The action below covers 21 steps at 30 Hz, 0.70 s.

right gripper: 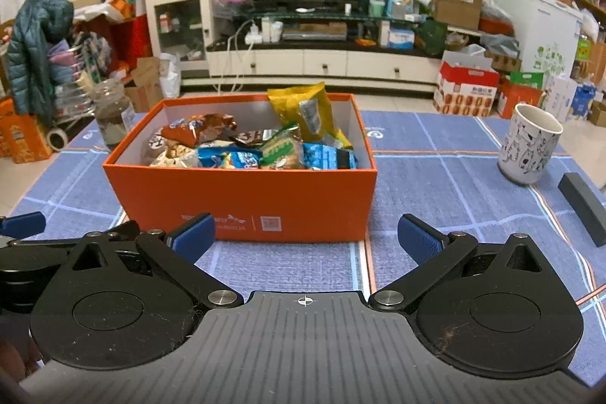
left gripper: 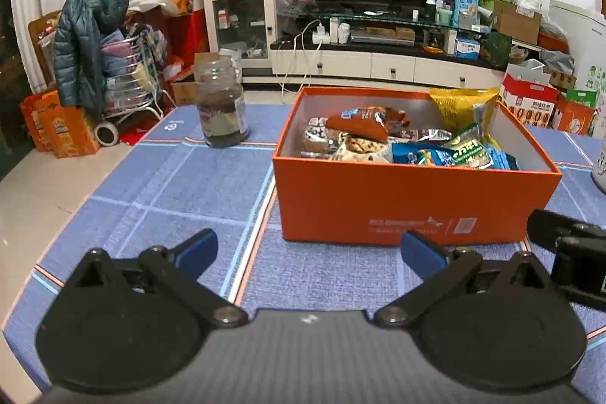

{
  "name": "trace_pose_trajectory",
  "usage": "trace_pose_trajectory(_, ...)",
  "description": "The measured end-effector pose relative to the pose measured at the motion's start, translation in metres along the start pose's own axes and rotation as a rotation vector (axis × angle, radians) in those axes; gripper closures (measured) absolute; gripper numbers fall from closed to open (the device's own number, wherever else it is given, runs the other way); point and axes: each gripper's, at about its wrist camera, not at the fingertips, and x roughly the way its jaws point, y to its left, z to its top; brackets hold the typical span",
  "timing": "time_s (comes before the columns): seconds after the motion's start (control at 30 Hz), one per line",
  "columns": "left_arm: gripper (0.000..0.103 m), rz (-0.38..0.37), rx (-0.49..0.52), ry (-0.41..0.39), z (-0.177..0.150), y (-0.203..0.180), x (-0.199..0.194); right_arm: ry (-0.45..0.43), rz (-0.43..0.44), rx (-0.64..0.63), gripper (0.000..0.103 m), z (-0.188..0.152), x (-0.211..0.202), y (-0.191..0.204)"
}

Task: Organize snacks

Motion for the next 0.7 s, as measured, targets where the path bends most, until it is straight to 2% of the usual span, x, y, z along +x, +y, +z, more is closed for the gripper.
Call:
trace_pose_trajectory(0.53,0.001,-0.009,0.003,0.028,-0.0011,-0.0005,0.0022,0.003,-0.004,-0.002,0.008,-0.0020,0.0015,-0.0012)
trace_pose_trajectory(0.7,0.001,-0.012,-0.002,0.013,-0.0021,-0.0011,0.0008,0.001,-0.003,0.006,0.008,-0.0024,0.0021,-0.0032)
